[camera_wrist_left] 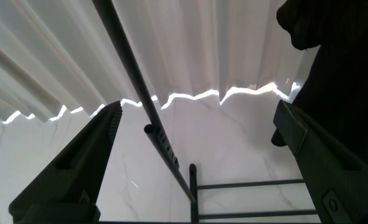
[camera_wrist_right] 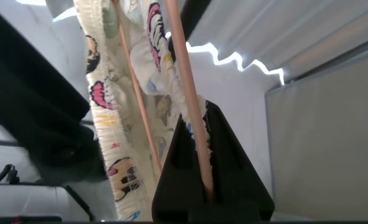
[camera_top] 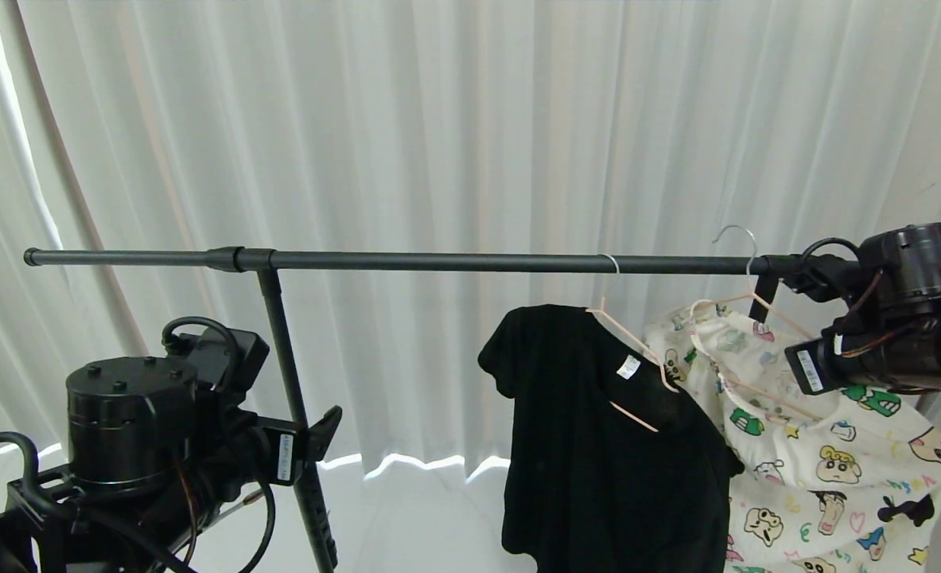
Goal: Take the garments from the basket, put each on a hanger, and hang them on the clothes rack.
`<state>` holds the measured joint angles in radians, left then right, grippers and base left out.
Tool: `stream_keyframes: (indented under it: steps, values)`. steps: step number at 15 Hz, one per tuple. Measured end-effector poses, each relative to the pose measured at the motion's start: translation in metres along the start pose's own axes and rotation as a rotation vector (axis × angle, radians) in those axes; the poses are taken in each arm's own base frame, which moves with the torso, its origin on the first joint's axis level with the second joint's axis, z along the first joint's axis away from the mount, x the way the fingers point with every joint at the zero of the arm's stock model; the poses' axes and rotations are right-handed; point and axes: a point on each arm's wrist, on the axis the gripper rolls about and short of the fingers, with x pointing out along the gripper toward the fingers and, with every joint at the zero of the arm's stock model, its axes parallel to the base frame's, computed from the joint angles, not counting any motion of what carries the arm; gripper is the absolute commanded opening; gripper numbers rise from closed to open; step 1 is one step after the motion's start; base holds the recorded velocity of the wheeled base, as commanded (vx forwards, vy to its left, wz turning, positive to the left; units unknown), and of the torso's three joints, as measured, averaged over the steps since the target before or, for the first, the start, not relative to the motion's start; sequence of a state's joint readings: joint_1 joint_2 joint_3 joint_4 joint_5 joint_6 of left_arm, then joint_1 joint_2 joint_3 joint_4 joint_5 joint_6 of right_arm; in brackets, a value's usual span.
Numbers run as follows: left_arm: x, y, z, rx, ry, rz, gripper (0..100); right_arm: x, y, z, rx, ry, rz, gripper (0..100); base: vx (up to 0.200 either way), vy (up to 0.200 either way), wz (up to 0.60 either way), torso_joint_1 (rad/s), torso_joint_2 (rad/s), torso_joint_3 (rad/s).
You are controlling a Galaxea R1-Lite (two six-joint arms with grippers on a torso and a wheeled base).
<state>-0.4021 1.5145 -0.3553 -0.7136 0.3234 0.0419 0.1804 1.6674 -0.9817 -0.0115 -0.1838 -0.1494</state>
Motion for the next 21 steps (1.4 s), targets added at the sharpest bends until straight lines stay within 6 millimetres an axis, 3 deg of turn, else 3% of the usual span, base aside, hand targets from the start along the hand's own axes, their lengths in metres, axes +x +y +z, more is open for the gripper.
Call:
stream_keyframes:
  steps: [5, 10, 11, 17, 21]
  values:
    - [-0.001, -0.012, 0.0, 0.023, 0.0, -0.048, 100, 0.037, 0.006, 0.004, 0.002, 0.038, 0.003, 0, 0.0, 0.0, 0.0, 0.0, 0.0, 0.0]
    - [0.0, -0.016, -0.002, 0.032, 0.007, -0.064, 100, 0.046, 0.008, 0.006, 0.002, 0.046, 0.006, 0, 0.0, 0.0, 0.0, 0.0, 0.0, 0.0]
    - [0.0, -0.017, -0.002, 0.032, 0.008, -0.064, 100, 0.045, 0.008, 0.007, 0.006, 0.044, 0.007, 100, 0.0, 0.0, 0.0, 0.0, 0.0, 0.0]
    - [0.001, -0.015, -0.003, 0.029, 0.012, -0.049, 100, 0.018, 0.008, 0.006, 0.036, 0.006, 0.018, 100, 0.0, 0.0, 0.0, 0.0, 0.0, 0.0]
    - [0.001, -0.012, -0.001, 0.023, 0.008, 0.013, 100, -0.044, -0.005, 0.001, 0.055, -0.005, 0.008, 100, 0.0, 0.0, 0.0, 0.0, 0.0, 0.0]
